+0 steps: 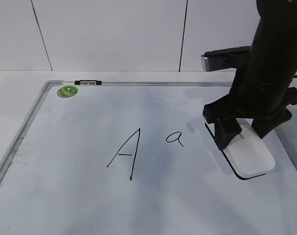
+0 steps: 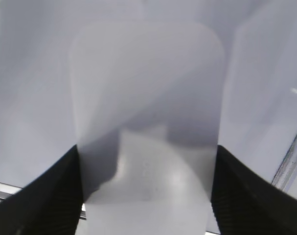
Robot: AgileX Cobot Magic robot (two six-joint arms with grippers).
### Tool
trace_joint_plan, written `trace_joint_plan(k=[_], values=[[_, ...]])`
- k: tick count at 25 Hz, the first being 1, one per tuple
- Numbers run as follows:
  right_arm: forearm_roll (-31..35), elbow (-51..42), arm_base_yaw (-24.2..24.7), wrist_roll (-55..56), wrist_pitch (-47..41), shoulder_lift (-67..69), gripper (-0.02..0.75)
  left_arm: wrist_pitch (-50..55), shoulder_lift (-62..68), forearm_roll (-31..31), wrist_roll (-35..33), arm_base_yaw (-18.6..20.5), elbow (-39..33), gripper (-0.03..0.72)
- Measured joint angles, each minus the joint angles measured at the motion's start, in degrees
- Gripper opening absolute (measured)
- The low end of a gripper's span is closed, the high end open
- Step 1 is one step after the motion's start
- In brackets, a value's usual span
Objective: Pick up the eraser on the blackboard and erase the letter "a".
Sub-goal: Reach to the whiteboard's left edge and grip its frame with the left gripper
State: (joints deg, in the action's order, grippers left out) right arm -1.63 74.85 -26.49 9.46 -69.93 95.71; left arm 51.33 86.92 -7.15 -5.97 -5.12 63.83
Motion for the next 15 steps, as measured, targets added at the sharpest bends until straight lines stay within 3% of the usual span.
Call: trace_joint_plan(k=[15], values=[[0.0, 0.0, 0.0, -0.1, 0.0, 0.0, 0.559, -4.7, 16.3, -2.0, 0.0, 0.0, 0.4, 0.239]])
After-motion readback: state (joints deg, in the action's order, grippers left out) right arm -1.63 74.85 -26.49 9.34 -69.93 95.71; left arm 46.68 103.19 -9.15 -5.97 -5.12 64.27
